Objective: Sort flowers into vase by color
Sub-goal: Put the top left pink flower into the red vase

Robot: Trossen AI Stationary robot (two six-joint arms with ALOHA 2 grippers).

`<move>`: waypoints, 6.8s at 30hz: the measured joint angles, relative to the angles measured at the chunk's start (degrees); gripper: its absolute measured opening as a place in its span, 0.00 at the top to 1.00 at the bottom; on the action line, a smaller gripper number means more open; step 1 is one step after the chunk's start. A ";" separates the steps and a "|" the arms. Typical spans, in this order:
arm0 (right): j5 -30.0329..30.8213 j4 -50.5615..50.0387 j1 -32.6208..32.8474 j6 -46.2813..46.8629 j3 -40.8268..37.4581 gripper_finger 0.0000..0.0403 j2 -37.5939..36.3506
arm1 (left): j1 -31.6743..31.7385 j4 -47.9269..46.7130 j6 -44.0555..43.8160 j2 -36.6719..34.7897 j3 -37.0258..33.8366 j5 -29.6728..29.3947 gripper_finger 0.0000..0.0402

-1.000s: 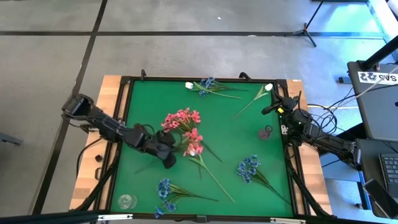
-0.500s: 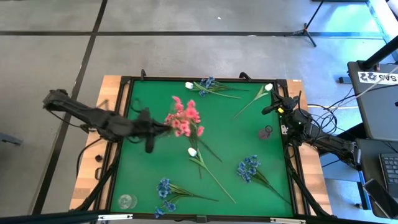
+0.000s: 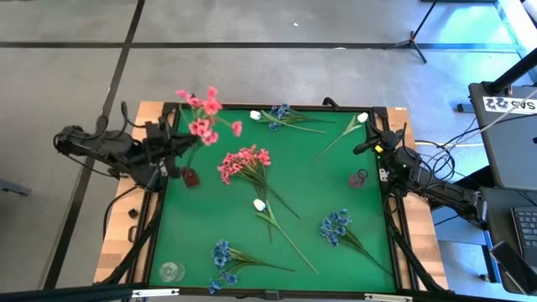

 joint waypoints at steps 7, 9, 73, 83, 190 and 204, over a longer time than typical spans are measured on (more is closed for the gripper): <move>0.00 0.00 0.01 0.00 0.01 0.97 0.00 | 0.00 0.02 6.93 -2.59 0.00 -8.45 0.99; 0.00 0.00 0.00 0.00 0.00 0.97 0.00 | 0.00 0.05 8.52 -2.99 0.00 -11.68 0.99; 0.00 0.00 0.01 0.00 -0.02 0.97 0.00 | -4.66 -12.42 -15.86 13.23 -1.44 -46.19 0.98; 0.00 0.00 -0.02 0.01 -0.01 0.97 0.00 | -4.66 -16.54 -19.42 11.89 -0.34 -46.17 0.99; 0.00 0.00 0.01 0.00 -0.02 0.97 0.00 | 8.15 -54.64 -38.05 15.68 22.31 4.78 0.78; 0.00 0.00 0.00 0.00 0.01 0.97 0.00 | 7.91 -56.61 -28.82 21.75 22.27 -1.84 0.62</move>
